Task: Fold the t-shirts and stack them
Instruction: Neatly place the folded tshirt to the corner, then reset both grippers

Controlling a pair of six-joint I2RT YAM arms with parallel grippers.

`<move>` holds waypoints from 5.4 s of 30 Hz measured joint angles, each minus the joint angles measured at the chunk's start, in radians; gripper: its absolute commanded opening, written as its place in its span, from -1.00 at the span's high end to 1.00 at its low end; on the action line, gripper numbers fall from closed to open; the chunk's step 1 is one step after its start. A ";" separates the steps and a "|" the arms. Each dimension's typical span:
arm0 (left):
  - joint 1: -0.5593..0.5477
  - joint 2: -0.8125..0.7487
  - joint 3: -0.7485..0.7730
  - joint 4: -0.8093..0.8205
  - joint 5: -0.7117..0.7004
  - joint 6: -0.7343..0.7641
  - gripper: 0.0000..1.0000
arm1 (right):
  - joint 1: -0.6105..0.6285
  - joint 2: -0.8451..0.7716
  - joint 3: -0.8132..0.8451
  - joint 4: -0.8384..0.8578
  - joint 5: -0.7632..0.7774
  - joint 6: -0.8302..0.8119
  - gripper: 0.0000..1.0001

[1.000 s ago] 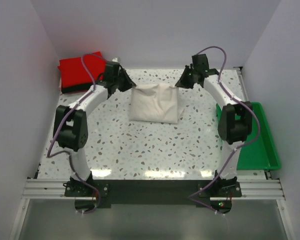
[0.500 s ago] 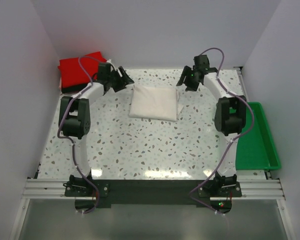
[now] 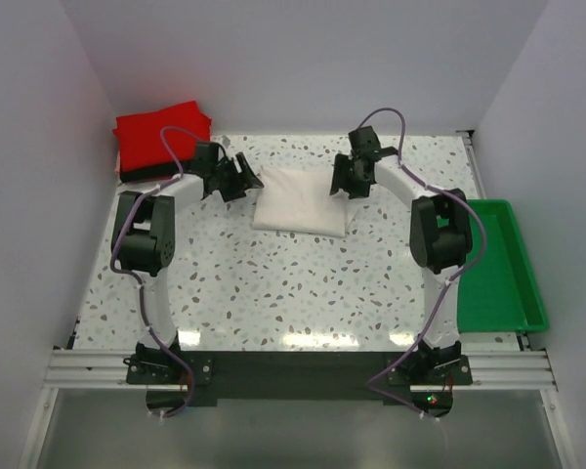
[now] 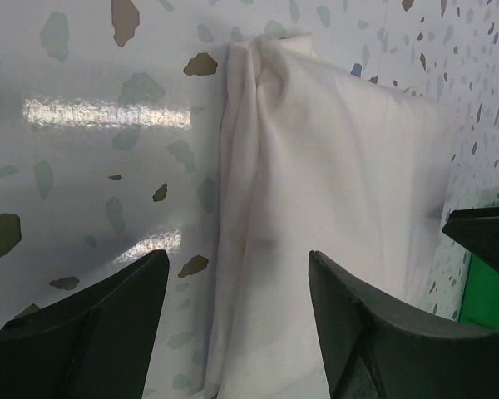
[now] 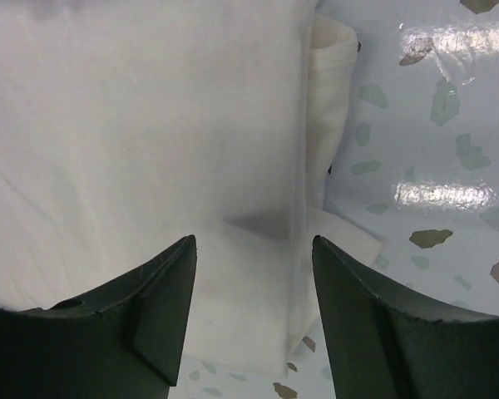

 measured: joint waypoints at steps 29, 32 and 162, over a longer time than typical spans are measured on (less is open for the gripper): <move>-0.126 0.134 0.199 -0.182 -0.126 0.115 0.44 | -0.013 0.067 -0.004 0.018 -0.014 -0.002 -0.22; -0.143 0.152 0.227 -0.206 -0.155 0.123 0.95 | -0.013 0.051 -0.028 0.034 -0.034 0.016 -0.25; 0.393 -0.074 0.481 -0.151 -0.438 0.240 -1.00 | 0.117 -0.852 -0.816 0.121 -0.054 0.031 -0.30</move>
